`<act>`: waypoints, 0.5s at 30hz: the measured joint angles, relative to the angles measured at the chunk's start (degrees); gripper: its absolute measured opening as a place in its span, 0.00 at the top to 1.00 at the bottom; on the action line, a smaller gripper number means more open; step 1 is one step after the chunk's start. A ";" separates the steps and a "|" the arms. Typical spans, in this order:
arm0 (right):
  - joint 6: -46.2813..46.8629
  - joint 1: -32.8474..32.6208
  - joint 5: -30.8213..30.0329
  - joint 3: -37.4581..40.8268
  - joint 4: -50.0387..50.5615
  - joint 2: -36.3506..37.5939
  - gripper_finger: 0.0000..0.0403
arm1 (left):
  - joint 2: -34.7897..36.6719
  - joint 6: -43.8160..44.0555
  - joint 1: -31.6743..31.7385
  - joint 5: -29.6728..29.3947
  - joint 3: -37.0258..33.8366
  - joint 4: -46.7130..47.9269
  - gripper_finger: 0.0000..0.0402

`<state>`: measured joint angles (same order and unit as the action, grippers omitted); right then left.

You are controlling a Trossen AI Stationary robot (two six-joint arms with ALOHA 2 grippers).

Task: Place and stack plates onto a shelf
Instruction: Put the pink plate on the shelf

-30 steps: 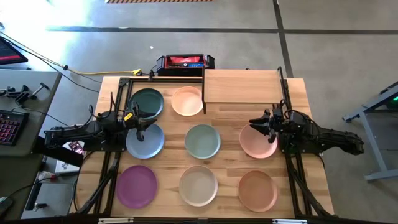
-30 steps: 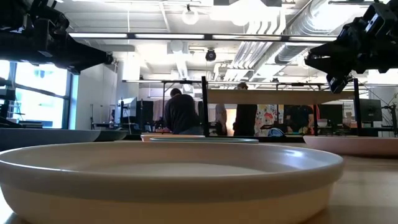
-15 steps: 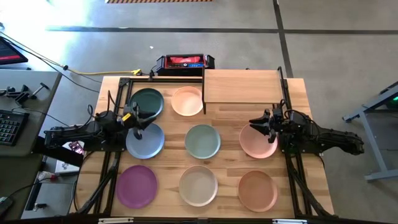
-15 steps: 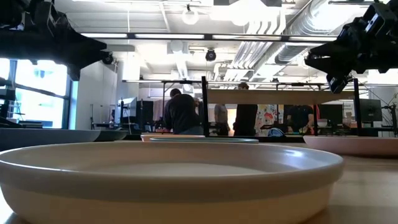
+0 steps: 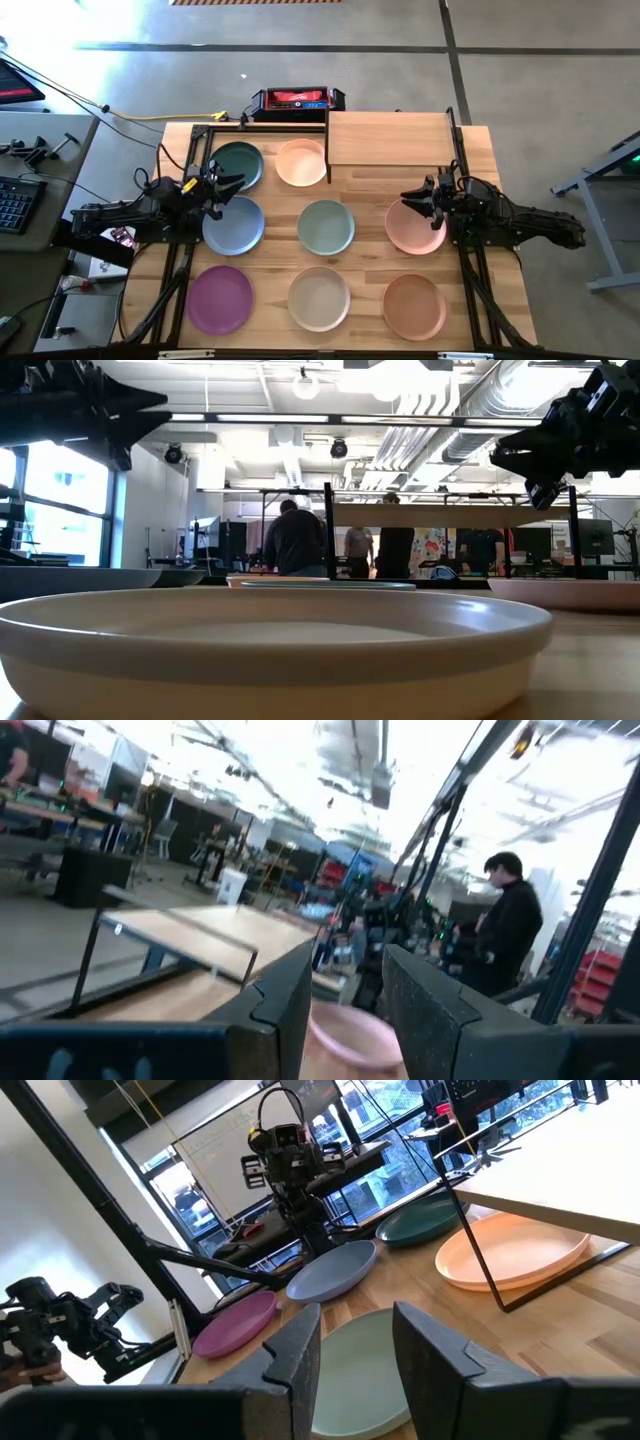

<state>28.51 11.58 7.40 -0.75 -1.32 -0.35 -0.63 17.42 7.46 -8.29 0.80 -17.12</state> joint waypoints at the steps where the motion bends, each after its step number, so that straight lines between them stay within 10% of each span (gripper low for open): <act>1: 0.19 -0.01 0.02 0.02 0.00 -0.01 0.73 | 0.01 0.00 -0.01 -0.21 0.02 -0.48 0.71; 15: 6.05 0.01 -0.17 0.02 -0.13 0.00 0.73 | 0.01 1.67 -0.01 -6.86 0.02 -5.51 0.71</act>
<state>34.57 11.60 7.23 -0.73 -1.45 -0.35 -0.62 19.08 7.46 -15.15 0.82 -22.63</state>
